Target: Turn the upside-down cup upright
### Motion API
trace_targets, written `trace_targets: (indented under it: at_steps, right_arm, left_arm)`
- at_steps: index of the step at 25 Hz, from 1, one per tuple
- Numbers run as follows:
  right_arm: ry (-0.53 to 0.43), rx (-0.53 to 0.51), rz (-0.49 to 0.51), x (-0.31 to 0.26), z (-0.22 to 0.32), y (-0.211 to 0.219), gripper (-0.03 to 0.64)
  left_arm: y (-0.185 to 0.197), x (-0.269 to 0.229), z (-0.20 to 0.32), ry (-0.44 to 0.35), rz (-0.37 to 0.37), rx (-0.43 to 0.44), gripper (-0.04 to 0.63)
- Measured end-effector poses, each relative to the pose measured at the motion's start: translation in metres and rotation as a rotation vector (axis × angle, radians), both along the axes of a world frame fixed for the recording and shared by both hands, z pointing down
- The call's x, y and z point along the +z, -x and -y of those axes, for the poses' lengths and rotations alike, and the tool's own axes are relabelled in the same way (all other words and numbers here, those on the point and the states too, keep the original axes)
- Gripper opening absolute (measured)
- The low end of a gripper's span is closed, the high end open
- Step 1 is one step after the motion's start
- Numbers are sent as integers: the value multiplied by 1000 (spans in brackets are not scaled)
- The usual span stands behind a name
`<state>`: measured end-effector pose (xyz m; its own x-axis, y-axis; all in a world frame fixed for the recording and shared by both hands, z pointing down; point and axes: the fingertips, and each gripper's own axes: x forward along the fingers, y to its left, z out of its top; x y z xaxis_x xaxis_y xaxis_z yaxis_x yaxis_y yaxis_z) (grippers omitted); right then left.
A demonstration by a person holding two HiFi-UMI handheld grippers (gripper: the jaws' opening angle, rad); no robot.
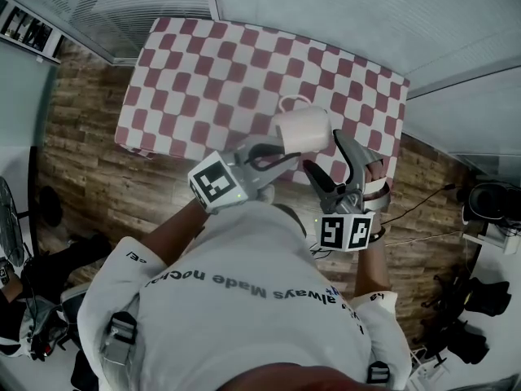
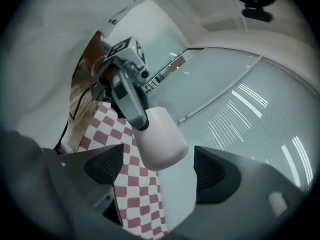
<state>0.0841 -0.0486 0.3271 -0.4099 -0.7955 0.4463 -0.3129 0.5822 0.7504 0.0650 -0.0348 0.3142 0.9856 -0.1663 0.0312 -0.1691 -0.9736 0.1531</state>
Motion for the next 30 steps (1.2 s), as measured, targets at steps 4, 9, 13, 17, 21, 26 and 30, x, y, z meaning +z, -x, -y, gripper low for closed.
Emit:
trace_targets:
  at_steps: [4,9,13,17,21,26,30]
  right_arm:
    - [-58,-3,-169,11,6,4,453]
    - [-90,7,-246,17,13,9,465]
    - [-99,14,-271,18,19,9,468]
    - [-112,18,-294,19,22,10,471]
    - [-131,22,-302,19,24,11,453]
    - [-129,47,-246,18,26,10,445]
    - [-100,107,-149,18,28,5,443]
  left_arm:
    - [-2,-1,-2,3,-2,10,23]
    - [-3,-1,-7,10,-10,27,23]
    - [-4,-3,-10,19,-17,40,23]
    - [-4,-4,-14,14,-10,59,23]
    - [-6,-3,-17,9,-2,76,23]
    - [-6,-4,-15,3,-3,62,26]
    - [0,-15,-5,-13,-68,-30,64]
